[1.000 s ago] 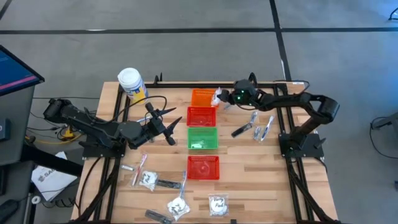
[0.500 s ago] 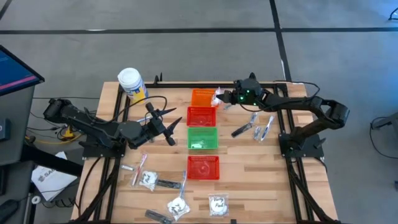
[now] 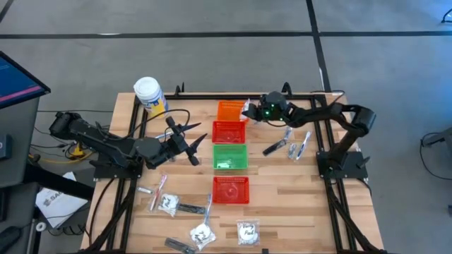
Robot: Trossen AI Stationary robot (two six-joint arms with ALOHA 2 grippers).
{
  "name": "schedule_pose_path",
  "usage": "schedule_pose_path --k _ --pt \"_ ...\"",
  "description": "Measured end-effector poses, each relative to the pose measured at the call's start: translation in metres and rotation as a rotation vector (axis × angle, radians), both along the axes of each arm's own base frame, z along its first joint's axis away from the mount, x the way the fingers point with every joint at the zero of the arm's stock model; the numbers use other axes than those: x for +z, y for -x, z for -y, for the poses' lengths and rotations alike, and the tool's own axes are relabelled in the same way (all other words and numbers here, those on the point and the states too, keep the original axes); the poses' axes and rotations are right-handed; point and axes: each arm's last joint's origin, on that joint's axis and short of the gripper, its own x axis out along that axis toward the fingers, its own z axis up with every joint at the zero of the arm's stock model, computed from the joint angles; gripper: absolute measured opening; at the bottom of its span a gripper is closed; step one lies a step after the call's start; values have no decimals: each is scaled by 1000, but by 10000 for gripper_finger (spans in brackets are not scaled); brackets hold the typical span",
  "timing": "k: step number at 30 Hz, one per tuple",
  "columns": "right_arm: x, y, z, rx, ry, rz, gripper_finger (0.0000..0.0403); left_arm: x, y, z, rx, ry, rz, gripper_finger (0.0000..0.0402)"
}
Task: Pick & Place Travel size toiletries
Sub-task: Put the transparent cotton pack into the orange basket, then put the silver nail clipper into the bottom red basket
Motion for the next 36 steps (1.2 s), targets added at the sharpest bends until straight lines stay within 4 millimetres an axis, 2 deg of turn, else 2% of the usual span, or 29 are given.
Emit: schedule_pose_path --k 11,19,23,28,36 --pt "-17 0 8 -35 -32 -26 1 0 0 0 1 0 0 186" --pt "-14 -2 4 -20 -24 -13 1 0 0 0 4 0 0 186" --pt "-1 -6 -3 15 9 40 1 0 0 0 3 0 0 186" --pt "26 -8 -16 93 110 110 1 0 0 0 3 0 0 186" --pt "71 2 -53 252 314 107 1 0 0 0 0 0 0 186"
